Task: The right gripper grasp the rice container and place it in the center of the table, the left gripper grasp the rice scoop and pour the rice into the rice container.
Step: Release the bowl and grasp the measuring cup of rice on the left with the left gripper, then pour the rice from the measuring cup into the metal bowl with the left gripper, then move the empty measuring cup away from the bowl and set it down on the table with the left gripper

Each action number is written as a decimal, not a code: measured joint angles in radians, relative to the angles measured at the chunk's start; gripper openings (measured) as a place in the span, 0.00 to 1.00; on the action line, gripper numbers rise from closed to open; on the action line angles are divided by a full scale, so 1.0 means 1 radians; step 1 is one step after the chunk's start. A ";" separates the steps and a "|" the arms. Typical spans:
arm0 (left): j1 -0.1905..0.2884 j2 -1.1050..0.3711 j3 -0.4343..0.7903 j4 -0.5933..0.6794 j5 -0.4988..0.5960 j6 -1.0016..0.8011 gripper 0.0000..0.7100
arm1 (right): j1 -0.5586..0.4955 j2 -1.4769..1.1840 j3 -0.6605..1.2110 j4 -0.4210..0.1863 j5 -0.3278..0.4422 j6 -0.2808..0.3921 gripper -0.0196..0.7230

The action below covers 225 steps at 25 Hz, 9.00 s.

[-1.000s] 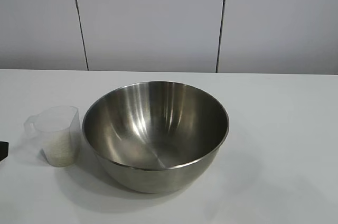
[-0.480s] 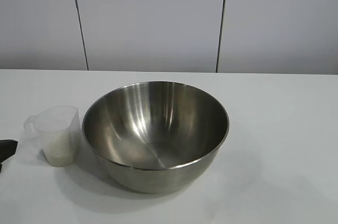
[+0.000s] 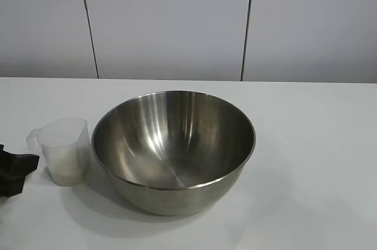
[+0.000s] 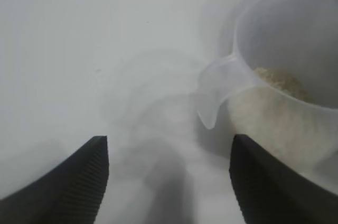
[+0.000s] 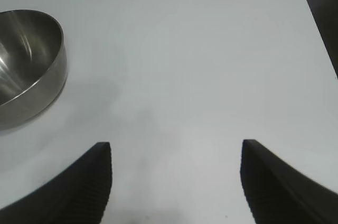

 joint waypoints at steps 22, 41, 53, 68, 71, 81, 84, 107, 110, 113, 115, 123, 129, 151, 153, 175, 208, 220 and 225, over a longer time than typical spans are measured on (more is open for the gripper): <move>0.000 0.003 -0.036 0.003 0.000 -0.012 0.01 | 0.000 0.000 0.000 0.001 0.000 0.000 0.66; -0.106 -0.689 -0.223 0.140 0.656 0.073 0.01 | 0.000 0.000 0.000 0.001 0.000 0.000 0.66; -0.434 -0.738 -0.407 0.218 1.025 0.417 0.01 | 0.000 0.000 0.000 0.001 0.000 0.000 0.66; -0.621 -0.473 -0.633 0.275 1.303 0.915 0.01 | 0.000 0.000 0.000 0.001 0.000 0.000 0.66; -0.656 -0.473 -0.667 0.387 1.352 0.969 0.01 | 0.000 0.000 0.000 0.001 0.000 0.000 0.66; -0.732 -0.472 -0.691 0.810 1.590 0.884 0.01 | 0.000 0.000 0.000 0.001 0.000 0.000 0.66; -0.767 -0.472 -0.691 0.926 1.655 0.801 0.01 | 0.000 0.000 0.000 0.001 0.000 0.000 0.66; -0.824 -0.472 -0.694 1.211 1.794 0.616 0.01 | 0.000 0.000 0.000 0.001 0.000 0.000 0.66; -0.824 -0.472 -0.694 1.214 1.794 0.615 0.01 | 0.000 0.000 0.000 0.001 0.000 0.000 0.66; -0.824 -0.472 -0.694 1.234 1.797 0.614 0.01 | 0.000 0.000 0.000 0.001 0.000 0.000 0.66; -0.824 -0.472 -0.694 1.252 1.798 0.612 0.01 | 0.000 0.000 0.000 0.001 0.000 0.000 0.66; -0.824 -0.472 -0.694 1.424 1.817 0.460 0.01 | 0.000 0.000 0.000 0.001 0.000 0.000 0.66; -0.839 -0.472 -0.694 1.482 1.857 0.340 0.01 | 0.000 0.000 0.000 0.001 0.000 0.000 0.66; -0.656 -0.554 -0.734 1.413 1.766 -0.822 0.01 | 0.000 0.000 0.000 0.001 0.000 0.000 0.66; -0.598 -0.598 -0.734 1.381 1.713 -0.977 0.01 | 0.000 0.000 0.000 0.001 0.000 0.000 0.66; 0.128 -0.671 -0.451 1.033 0.824 -1.389 0.01 | 0.000 0.000 0.000 0.001 0.000 0.000 0.66; 0.132 -0.282 0.033 0.136 0.058 -0.101 0.01 | 0.000 0.000 0.000 0.001 -0.003 0.000 0.66; 0.132 -0.043 0.004 0.112 0.020 0.003 0.01 | 0.000 0.000 0.000 0.001 -0.003 0.000 0.66; 0.132 -0.043 0.004 0.112 0.016 0.063 0.01 | 0.000 0.000 0.000 0.001 -0.003 0.000 0.66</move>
